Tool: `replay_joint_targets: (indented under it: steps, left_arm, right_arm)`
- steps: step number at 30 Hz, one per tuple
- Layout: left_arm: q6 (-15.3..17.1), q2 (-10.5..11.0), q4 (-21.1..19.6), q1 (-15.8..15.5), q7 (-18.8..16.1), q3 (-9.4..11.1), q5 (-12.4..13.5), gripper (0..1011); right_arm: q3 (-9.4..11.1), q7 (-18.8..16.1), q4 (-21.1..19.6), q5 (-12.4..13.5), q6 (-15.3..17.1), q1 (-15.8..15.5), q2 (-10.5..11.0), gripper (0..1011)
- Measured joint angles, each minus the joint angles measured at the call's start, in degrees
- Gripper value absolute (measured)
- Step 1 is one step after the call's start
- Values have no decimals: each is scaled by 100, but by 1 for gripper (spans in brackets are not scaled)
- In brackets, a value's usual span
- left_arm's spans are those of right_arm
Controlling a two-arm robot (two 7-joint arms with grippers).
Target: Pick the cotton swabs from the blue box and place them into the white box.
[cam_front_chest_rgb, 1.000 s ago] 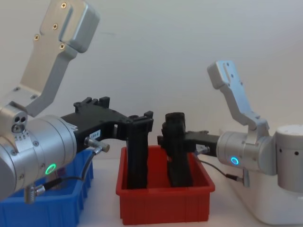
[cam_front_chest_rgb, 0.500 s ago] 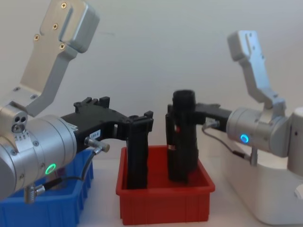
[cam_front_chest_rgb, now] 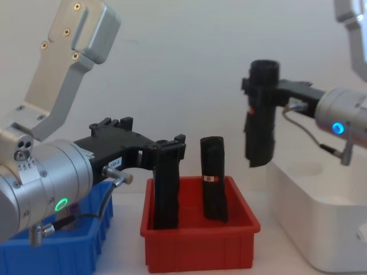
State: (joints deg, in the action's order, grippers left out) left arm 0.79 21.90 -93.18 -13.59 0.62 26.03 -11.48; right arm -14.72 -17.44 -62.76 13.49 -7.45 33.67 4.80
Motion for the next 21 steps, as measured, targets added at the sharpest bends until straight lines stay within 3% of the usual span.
replay_joint_targets:
  steps: [5, 15, 21]
  left_arm:
    - [0, 0, 0, 0, 0, 0, 0, 1004]
    - [0, 0, 0, 0, 0, 0, 0, 1004]
    - [0, 0, 0, 0, 0, 0, 0, 1004]
  right_arm:
    - [147, 274, -544, 34, 145, -245, 183, 433]
    - [358, 609, -1011, 57, 442, -494, 423, 436]
    - [440, 679, -1051, 58, 571, -560, 515, 594]
